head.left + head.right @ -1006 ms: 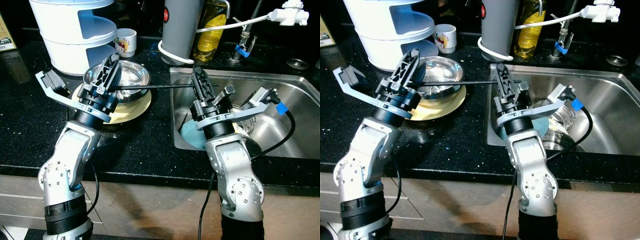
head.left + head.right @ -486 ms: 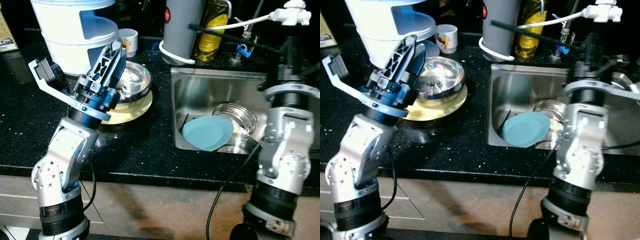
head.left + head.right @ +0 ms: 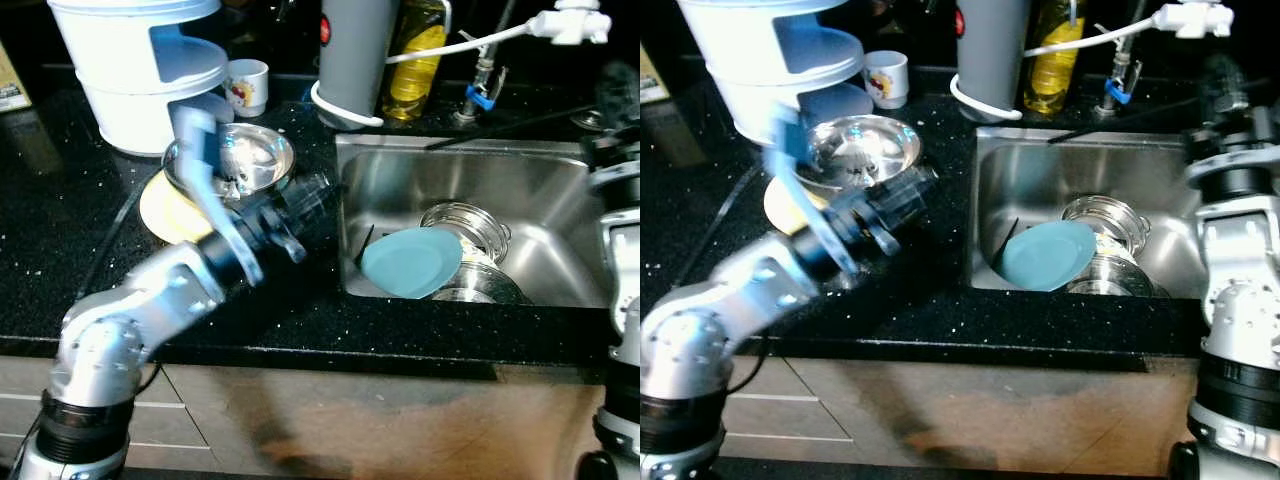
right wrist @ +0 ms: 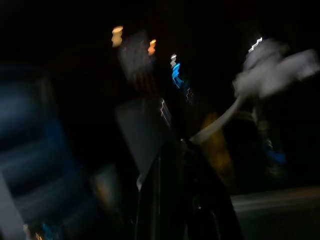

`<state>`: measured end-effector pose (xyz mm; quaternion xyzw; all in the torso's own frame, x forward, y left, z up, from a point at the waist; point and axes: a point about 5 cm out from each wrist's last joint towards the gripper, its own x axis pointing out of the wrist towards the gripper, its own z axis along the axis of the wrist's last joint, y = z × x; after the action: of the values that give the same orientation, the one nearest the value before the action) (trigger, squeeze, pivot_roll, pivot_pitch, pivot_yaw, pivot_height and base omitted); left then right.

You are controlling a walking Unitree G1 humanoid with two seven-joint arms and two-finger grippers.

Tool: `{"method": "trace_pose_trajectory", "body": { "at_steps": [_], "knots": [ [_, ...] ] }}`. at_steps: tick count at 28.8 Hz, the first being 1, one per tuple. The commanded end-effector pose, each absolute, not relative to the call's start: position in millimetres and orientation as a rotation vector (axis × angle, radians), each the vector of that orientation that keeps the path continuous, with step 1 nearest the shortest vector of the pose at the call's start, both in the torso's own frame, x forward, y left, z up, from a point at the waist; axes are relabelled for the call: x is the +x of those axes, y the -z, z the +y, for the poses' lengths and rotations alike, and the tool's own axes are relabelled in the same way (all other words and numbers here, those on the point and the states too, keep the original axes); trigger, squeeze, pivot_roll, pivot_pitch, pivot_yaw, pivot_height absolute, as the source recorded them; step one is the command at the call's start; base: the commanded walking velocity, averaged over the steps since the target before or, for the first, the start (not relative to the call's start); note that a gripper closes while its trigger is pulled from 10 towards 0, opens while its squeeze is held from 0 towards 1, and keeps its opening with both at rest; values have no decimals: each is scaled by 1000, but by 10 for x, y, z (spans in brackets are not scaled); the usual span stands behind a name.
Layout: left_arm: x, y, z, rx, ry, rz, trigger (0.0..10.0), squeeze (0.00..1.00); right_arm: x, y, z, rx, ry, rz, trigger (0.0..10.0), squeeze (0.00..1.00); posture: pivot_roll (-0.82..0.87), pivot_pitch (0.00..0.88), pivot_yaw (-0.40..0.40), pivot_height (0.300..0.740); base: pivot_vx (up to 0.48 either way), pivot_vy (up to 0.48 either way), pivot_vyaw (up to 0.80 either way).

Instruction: Kitchen organization

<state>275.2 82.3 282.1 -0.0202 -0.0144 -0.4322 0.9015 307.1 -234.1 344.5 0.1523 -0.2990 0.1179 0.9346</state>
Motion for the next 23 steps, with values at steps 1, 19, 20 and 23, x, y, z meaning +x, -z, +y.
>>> {"method": "trace_pose_trajectory", "body": {
  "at_steps": [1, 19, 20, 23],
  "knots": [
    [2765, -2736, 783, 63, 854, 6, 10000, 0, 3154, -3286, -2244, 195, -243, -514, 10000, 0, 20, 185, 6, 740, 0, 0, 0],
    [2847, -2735, 687, 70, 812, 54, 10000, 0, 3267, -2722, -1747, -237, -422, -231, 10000, 1000, 15, 188, -5, 740, 0, 0, 0],
    [2828, -2750, 674, 44, 839, 63, 10000, 0, 3273, -2773, -1777, -210, -392, -258, 10000, 596, 14, 187, -4, 740, 0, 0, 0],
    [2792, -2801, 650, 18, 886, 52, 10000, 0, 3268, -2961, -1890, -101, -295, -368, 10000, 0, 15, 182, -4, 740, 0, 0, 0]
  ]
}}
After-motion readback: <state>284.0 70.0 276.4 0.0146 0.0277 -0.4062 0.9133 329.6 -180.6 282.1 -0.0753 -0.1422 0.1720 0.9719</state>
